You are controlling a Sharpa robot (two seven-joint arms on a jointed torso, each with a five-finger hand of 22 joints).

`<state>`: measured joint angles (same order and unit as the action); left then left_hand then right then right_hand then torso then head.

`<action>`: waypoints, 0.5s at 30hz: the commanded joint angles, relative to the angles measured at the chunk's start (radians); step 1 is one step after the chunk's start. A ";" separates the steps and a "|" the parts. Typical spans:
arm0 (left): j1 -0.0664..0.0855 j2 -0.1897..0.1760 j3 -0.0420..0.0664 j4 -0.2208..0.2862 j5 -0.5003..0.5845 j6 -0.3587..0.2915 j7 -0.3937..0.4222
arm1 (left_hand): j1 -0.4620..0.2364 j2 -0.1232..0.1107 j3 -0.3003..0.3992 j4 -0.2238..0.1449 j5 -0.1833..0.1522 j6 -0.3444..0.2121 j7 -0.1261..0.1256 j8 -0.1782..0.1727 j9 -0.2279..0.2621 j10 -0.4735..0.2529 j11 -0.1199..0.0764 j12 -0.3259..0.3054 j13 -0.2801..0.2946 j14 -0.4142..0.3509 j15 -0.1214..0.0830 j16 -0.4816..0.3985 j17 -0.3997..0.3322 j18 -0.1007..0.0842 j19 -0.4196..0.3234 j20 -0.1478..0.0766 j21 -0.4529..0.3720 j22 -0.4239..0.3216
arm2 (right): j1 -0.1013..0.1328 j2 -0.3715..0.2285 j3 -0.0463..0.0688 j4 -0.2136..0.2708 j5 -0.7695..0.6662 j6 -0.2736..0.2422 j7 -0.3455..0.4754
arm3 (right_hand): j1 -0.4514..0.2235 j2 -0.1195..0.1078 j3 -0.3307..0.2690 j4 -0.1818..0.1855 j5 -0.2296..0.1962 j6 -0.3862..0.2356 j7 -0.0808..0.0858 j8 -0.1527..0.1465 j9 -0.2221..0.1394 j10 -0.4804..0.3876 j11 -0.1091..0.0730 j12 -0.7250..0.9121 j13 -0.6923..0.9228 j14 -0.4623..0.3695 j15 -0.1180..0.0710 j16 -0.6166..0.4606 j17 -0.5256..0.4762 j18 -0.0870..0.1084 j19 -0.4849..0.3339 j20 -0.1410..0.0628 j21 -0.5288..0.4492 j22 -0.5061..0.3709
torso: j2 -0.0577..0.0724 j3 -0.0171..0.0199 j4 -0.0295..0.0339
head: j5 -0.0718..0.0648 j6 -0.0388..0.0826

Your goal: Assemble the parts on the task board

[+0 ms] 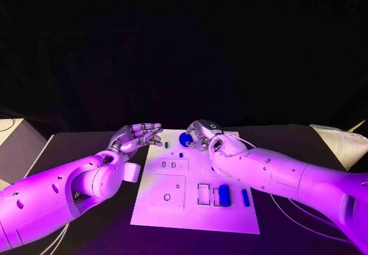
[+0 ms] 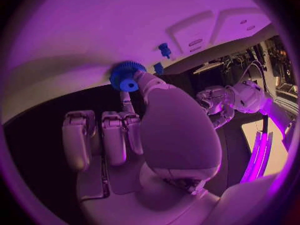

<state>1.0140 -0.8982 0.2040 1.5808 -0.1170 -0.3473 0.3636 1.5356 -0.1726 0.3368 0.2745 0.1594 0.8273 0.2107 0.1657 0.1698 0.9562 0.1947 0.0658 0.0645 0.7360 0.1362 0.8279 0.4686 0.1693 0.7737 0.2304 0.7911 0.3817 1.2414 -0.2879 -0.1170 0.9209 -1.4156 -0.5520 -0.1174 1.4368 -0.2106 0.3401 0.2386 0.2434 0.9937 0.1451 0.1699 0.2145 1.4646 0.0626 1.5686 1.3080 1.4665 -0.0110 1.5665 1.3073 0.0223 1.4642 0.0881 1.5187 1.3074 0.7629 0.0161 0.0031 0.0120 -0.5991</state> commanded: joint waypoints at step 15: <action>0.000 -0.001 0.000 0.002 -0.004 0.008 0.009 | 0.007 0.000 -0.003 -0.001 -0.003 -0.007 0.031 -0.003 -0.001 -0.007 -0.003 0.003 0.001 -0.007 0.001 0.007 -0.001 0.012 -0.007 0.000 0.007 0.002 | -0.003 -0.011 -0.004 0.046 -0.015 -0.020 0.024 | -0.002 0.006 0.015 -0.004 -0.002 0.008 -0.006 0.004 0.001 0.106 -0.002 0.002 0.263 0.104 -0.003 0.004 0.263 -0.012 0.095 -0.004 0.007 0.240 | 0.001 -0.0010 0.0006 | 0.002 0.003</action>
<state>1.0140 -0.8997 0.2037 1.5804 -0.1172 -0.3474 0.3639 1.5356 -0.1726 0.3369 0.2744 0.1594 0.8273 0.2107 0.1657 0.1699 0.9562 0.1947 0.0658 0.0645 0.7360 0.1362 0.8278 0.4687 0.1693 0.7737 0.2304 0.7949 0.3825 1.2386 -0.3013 -0.1205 0.9604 -1.4194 -0.5662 -0.1088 1.4369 -0.2108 0.3498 0.2342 0.2395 0.9961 0.1398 0.1683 0.2141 1.4646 0.0626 1.5686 1.3078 1.4666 -0.0110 1.5665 1.3073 0.0223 1.4642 0.0881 1.5187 1.3073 0.7629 0.0157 0.0026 0.0143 -0.5960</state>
